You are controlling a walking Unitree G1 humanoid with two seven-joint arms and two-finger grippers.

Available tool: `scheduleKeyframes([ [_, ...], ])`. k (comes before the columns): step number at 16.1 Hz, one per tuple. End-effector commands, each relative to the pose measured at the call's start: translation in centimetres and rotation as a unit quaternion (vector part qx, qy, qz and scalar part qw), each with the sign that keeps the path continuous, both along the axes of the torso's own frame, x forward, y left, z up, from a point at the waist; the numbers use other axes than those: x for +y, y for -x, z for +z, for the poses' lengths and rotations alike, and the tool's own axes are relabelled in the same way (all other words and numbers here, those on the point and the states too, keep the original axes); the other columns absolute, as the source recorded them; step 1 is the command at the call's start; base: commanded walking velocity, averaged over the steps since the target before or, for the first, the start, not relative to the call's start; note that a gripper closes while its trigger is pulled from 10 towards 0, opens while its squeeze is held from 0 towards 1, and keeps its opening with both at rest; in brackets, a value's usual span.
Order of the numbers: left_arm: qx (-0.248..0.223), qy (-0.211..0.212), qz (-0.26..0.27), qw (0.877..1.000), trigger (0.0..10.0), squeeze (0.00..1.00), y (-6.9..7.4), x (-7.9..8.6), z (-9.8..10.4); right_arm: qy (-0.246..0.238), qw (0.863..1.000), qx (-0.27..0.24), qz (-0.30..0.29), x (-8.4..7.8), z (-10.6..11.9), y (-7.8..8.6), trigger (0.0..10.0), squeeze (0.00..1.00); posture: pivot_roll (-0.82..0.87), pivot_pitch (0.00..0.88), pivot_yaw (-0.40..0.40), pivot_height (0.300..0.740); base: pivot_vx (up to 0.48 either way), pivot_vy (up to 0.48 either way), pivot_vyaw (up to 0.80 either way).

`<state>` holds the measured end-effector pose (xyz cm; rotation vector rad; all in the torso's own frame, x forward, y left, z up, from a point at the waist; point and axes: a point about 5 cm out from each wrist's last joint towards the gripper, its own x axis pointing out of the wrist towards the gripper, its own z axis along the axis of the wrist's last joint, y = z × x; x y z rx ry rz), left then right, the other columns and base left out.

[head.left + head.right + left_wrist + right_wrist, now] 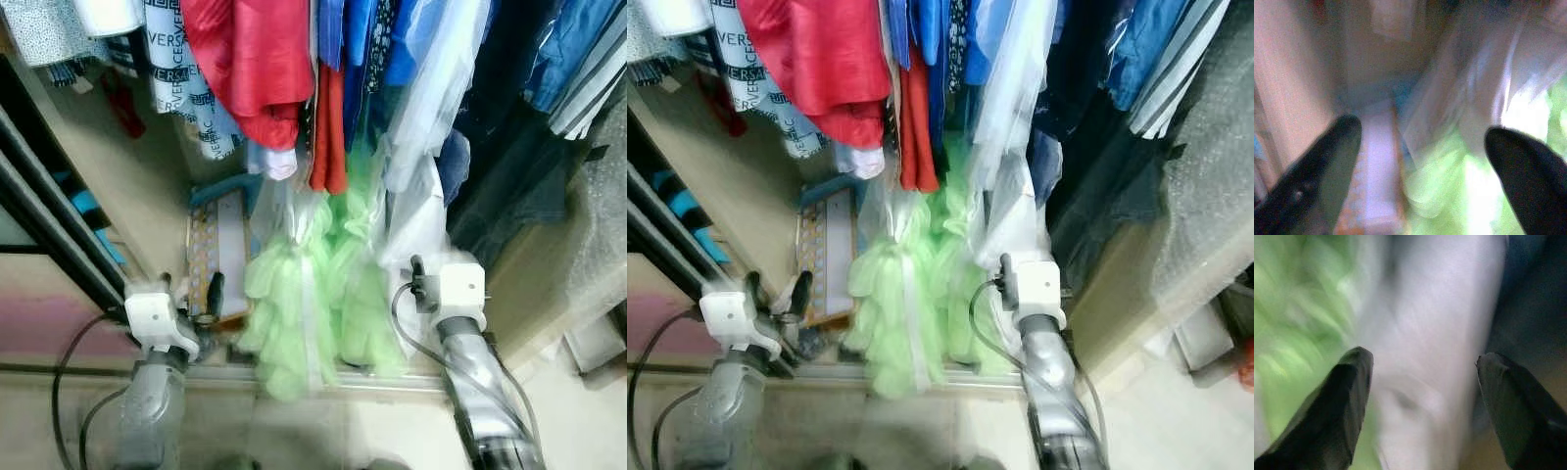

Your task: Clean up the room

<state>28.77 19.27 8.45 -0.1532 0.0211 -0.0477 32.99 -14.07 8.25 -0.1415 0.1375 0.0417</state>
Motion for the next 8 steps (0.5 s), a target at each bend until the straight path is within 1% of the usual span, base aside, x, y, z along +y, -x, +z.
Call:
scheduleKeyframes([
  [1, -0.006, -0.033, 0.065, 0.997, 10.0, 0.0, 2.1, 0.8, 0.1, -0.046, 0.998, -0.028, 0.027, 0.8, 0.4, 0.6, 10.0, 0.0, 0.14, 0.0, -0.041, 0.74, 0.0, 0.0, 0.0],
  [2, -0.021, -0.044, 0.083, 0.995, 10.0, 0.0, 2.3, 1.0, 0.4, -0.056, 0.998, -0.027, 0.023, 0.6, 0.2, 0.7, 10.0, 0.0, 0.14, 0.0, -0.04, 0.74, 0.0, 0.0, 0.0],
  [5, -0.03, -0.046, 0.069, 0.996, 10.0, 0.0, 2.0, 0.3, 1.3, -0.053, 0.997, -0.044, 0.022, 0.7, 1.0, 0.3, 10.0, 0.0, 0.13, 0.0, -0.024, 0.74, 0.0, 0.0, 0.0],
  [6, -0.025, -0.044, 0.067, 0.996, 10.0, 0.0, 2.0, 0.2, 1.6, -0.051, 0.997, -0.048, 0.026, 0.9, 1.1, 0.0, 10.0, 0.0, 0.12, 0.0, -0.017, 0.74, 0.0, 0.0, 0.0],
  [7, -0.024, -0.051, 0.066, 0.996, 10.0, 0.0, 2.5, 0.0, 2.0, -0.049, 0.997, -0.055, 0.031, 0.9, 1.2, 0.1, 10.0, 0.0, 0.11, 0.0, -0.012, 0.74, 0.0, 0.0, 0.0],
  [8, -0.025, -0.075, 0.06, 0.995, 10.0, 0.0, 3.8, -0.2, 1.7, -0.038, 0.997, -0.061, 0.029, 0.4, 0.9, 1.1, 10.0, 0.0, 0.11, 0.0, -0.016, 0.74, 0.0, 0.0, 0.0],
])
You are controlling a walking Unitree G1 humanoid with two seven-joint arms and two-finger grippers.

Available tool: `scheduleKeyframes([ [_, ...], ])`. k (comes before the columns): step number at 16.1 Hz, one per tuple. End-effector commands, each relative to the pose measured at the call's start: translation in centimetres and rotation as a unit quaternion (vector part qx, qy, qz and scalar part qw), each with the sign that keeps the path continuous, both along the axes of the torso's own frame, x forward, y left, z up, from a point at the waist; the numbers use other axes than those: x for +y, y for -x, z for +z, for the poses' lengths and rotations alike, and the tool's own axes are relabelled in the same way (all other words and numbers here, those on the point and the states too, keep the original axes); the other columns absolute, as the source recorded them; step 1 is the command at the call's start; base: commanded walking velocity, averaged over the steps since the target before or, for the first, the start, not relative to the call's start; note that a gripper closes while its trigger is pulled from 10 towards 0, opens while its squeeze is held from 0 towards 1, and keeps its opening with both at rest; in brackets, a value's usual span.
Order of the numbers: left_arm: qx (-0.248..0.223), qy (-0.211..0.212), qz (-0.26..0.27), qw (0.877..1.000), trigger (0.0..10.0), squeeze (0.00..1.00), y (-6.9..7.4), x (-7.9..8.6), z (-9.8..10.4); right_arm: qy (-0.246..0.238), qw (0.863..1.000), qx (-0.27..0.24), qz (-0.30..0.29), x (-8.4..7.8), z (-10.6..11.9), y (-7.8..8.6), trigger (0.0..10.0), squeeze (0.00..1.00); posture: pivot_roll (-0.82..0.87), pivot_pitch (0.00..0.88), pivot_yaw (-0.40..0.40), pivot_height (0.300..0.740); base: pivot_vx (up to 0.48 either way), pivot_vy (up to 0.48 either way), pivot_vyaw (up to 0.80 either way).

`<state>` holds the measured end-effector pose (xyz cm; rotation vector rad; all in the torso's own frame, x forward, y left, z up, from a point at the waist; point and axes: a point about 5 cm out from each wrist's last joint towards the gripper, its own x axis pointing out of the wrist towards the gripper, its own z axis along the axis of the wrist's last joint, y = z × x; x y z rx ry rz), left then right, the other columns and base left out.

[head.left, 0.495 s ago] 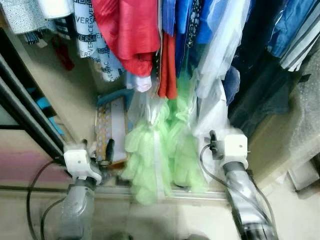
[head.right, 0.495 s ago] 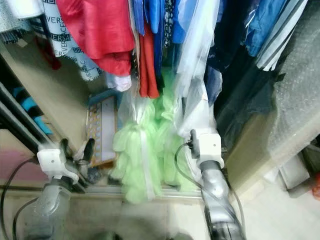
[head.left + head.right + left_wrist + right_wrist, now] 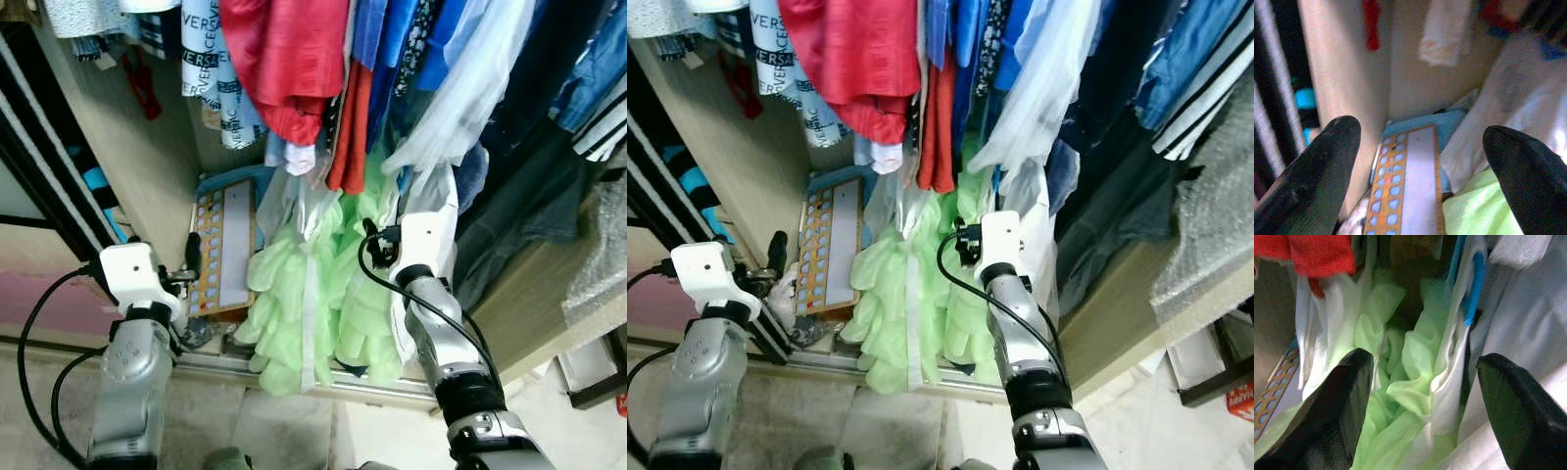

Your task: Clean up the room

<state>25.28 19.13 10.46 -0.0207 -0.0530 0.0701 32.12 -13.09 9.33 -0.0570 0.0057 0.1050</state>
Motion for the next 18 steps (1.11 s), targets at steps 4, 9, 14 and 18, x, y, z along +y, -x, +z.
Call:
scheduleKeyframes([
  [4, 0.052, 0.001, -0.026, 0.998, 10.0, 0.0, 3.5, 0.1, -1.5, 0.045, 0.999, -0.013, -0.011, -3.0, -0.4, 4.3, 10.0, 0.0, 0.1, 0.0, -0.005, 0.74, 0.0, 0.0, 0.0],
  [9, 0.042, 0.021, -0.042, 0.998, 10.0, 0.0, 3.4, -0.9, 0.6, 0.022, 0.998, -0.028, -0.058, -3.1, 1.5, 4.7, 10.0, 0.0, 0.08, 0.0, 0.016, 0.74, 0.0, 0.0, 0.0],
  [14, 0.008, 0.001, -0.076, 0.997, 10.0, 0.0, 0.2, -1.3, 3.1, 0.001, 0.997, -0.03, -0.066, -2.6, 2.7, 2.4, 10.0, 0.0, 0.09, 0.0, 0.015, 0.74, 0.0, 0.0, 0.0],
  [18, 0.015, 0.019, -0.115, 0.993, 10.0, 0.0, -0.2, -2.9, 3.1, -0.01, 0.996, -0.029, -0.089, -3.1, 3.2, 2.3, 10.0, 0.0, 0.06, 0.0, 0.024, 0.74, 0.0, 0.0, 0.0],
])
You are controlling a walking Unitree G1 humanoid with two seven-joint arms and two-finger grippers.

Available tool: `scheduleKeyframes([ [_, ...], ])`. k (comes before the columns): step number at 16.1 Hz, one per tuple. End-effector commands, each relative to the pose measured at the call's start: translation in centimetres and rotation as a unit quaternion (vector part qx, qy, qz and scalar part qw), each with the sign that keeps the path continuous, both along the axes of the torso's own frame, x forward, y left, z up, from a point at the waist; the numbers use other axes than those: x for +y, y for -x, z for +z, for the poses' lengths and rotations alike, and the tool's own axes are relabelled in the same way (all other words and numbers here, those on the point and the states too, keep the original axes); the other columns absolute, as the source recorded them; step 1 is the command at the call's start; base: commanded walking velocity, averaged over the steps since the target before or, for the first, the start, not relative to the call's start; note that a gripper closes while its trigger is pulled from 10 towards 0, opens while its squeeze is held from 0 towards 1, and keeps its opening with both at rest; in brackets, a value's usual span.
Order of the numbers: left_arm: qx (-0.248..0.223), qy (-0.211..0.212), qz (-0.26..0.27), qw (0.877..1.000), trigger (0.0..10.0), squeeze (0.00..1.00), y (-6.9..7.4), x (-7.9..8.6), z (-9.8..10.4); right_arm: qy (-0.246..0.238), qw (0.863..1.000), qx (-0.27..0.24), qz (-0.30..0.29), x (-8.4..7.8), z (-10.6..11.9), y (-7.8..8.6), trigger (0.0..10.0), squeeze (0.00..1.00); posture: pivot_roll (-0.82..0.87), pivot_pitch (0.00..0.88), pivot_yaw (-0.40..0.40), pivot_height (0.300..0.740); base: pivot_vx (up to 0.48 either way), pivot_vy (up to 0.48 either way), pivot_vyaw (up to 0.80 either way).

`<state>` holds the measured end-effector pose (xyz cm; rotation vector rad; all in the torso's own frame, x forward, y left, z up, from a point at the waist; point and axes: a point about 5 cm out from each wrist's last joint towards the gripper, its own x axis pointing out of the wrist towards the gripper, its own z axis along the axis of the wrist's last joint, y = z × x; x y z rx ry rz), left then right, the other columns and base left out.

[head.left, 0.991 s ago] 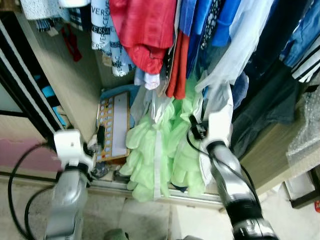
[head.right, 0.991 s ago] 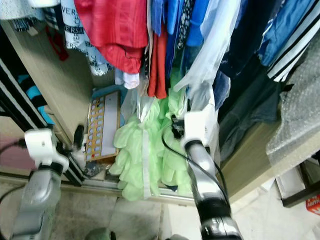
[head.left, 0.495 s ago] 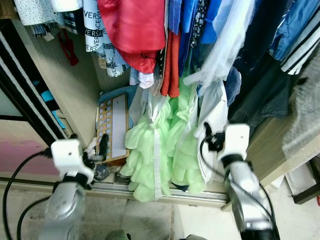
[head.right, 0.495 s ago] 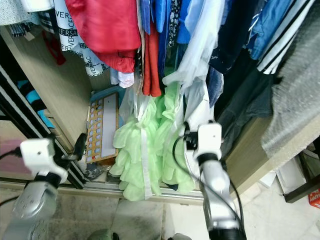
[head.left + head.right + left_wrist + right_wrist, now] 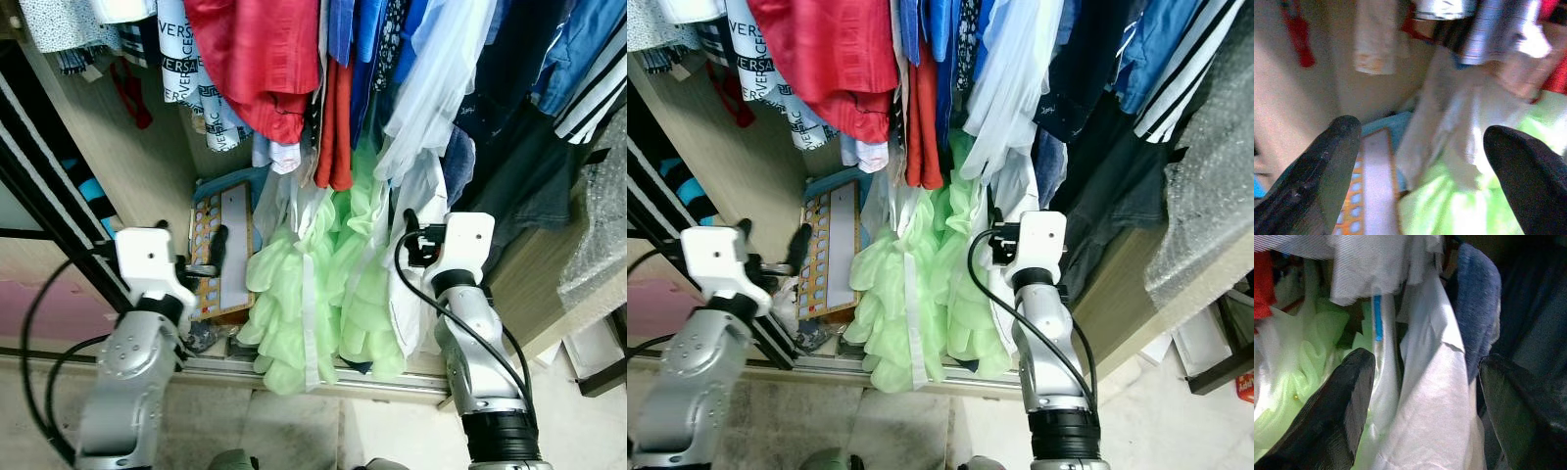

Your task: Clean up the room

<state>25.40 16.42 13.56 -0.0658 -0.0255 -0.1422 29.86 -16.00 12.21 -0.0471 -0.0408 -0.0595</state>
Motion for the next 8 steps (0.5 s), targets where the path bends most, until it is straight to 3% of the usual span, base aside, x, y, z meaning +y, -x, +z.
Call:
scheduleKeyframes([
  [1, 0.01, 0.012, -0.015, 1.0, 10.0, 0.0, -0.2, -0.6, -0.4, -0.008, 1.0, -0.001, -0.009, -0.5, 0.4, 0.0, 10.0, 0.0, 0.06, 0.0, 0.019, 0.74, 0.0, 0.0, -0.8],
  [3, 0.012, 0.014, -0.029, 0.999, 10.0, 0.0, -0.6, -1.5, -1.2, -0.023, 1.0, 0.005, -0.001, -0.5, 0.3, -0.4, 10.0, 0.0, 0.06, 0.0, 0.005, 0.74, 0.0, 0.0, 0.0],
  [5, 0.011, 0.016, -0.027, 0.999, 10.0, 0.0, -1.2, -1.5, -0.7, -0.01, 1.0, 0.007, 0.003, 0.1, -0.1, -0.4, 10.0, 0.0, 0.06, 0.0, 0.017, 0.74, 0.0, 0.0, 0.0],
  [8, 0.024, 0.012, -0.019, 0.999, 10.0, 0.0, -1.5, -1.4, -1.5, 0.024, 0.999, 0.028, 0.009, 0.3, -1.5, -0.4, 10.0, 0.0, 0.06, 0.0, 0.004, 0.74, 0.0, 0.0, 0.0],
])
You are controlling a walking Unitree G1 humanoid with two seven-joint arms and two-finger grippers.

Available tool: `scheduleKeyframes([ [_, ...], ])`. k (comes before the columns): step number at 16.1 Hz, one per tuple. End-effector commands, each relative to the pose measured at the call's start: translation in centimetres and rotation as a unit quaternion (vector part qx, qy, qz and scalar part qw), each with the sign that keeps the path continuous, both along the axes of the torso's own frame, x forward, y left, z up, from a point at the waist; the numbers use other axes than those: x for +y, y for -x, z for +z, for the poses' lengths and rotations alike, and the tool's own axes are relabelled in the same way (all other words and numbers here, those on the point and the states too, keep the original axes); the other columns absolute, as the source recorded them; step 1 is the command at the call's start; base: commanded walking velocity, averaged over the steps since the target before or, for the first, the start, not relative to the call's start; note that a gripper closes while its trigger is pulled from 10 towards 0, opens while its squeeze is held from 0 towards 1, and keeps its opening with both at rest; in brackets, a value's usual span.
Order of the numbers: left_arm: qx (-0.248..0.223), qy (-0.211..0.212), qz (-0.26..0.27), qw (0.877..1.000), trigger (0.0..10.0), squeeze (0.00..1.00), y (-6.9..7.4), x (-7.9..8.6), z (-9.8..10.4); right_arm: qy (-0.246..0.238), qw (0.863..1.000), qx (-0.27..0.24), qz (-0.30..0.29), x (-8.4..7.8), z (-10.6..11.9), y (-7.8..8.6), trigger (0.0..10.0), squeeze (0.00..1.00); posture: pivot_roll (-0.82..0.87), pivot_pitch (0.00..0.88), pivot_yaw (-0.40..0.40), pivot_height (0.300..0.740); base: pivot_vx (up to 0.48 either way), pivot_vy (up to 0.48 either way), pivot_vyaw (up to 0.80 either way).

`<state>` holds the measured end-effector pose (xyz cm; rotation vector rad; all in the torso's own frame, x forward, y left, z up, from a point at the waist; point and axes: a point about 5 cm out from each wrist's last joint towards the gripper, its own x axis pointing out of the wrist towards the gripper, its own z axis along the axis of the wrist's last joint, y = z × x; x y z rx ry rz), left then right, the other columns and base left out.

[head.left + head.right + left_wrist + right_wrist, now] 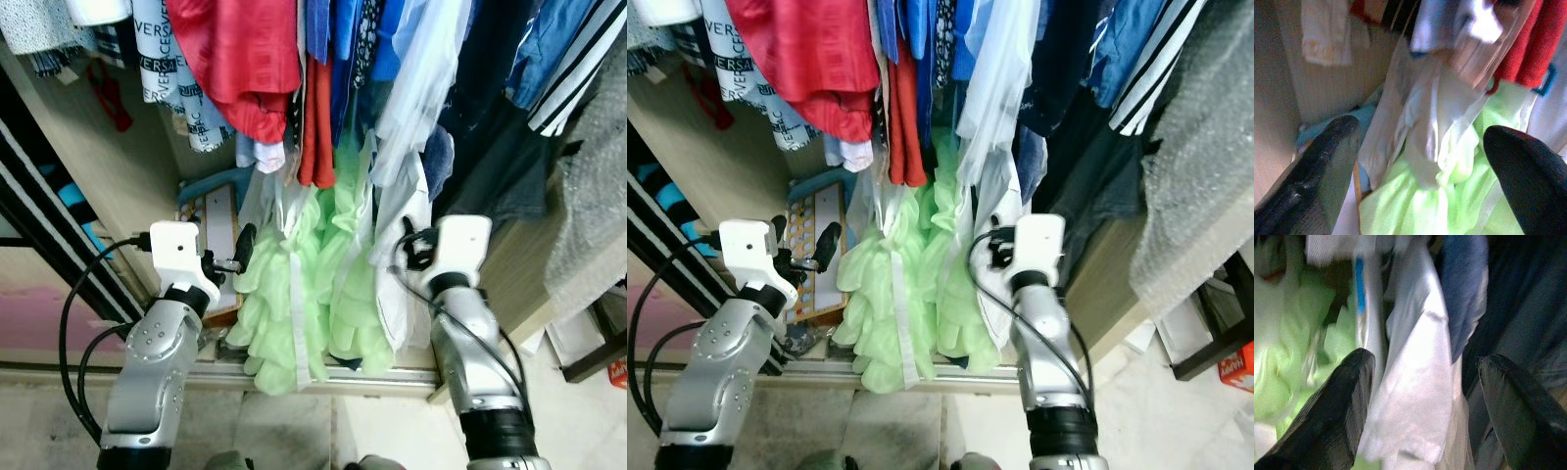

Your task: Clean up the room

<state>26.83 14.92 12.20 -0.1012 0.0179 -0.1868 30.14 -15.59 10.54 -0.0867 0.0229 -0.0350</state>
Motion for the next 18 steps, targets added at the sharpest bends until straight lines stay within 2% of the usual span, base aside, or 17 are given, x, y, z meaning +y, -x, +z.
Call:
scheduleKeyframes([
  [1, 0.004, 0.002, 0.01, 1.0, 10.0, 0.0, -0.2, -0.1, -0.5, 0.013, 1.0, 0.001, 0.004, -0.1, -0.1, -0.6, 10.0, 0.0, 0.07, 0.0, -0.014, 0.74, 0.0, 0.0, 0.8],
  [3, 0.016, 0.02, 0.038, 0.999, 10.0, 0.0, -0.1, -0.3, -1.1, 0.024, 0.999, 0.006, 0.036, 0.5, 0.0, -1.6, 10.0, 0.0, 0.09, 0.0, -0.044, 0.74, 0.0, 0.0, 0.8],
  [6, 0.012, 0.001, 0.042, 0.999, 10.0, 0.0, 0.7, -0.1, -1.2, 0.023, 0.998, 0.001, 0.055, 1.7, 0.1, -1.9, 10.0, 0.0, 0.12, 0.0, -0.048, 0.74, 0.0, 0.0, 0.8],
  [12, 0.01, -0.022, 0.067, 0.997, 10.0, 0.0, 1.5, 0.9, -1.7, 0.026, 0.999, -0.002, 0.047, 1.1, -0.3, -1.3, 10.0, 0.0, 0.11, 0.0, -0.043, 0.74, 0.0, 0.0, 0.8],
  [14, 0.03, -0.024, 0.077, 0.996, 10.0, 0.0, 1.7, 1.0, -2.3, 0.023, 0.998, 0.006, 0.053, 1.2, -0.6, -1.2, 10.0, 0.0, 0.11, 0.0, -0.042, 0.74, 0.0, 0.0, 0.8],
  [18, 0.024, -0.033, 0.069, 0.997, 10.0, 0.0, 1.2, 0.4, -2.0, 0.019, 0.998, -0.004, 0.058, 2.0, -0.1, -2.0, 10.0, 0.0, 0.11, 0.0, -0.034, 0.74, 0.0, 0.0, 0.8],
])
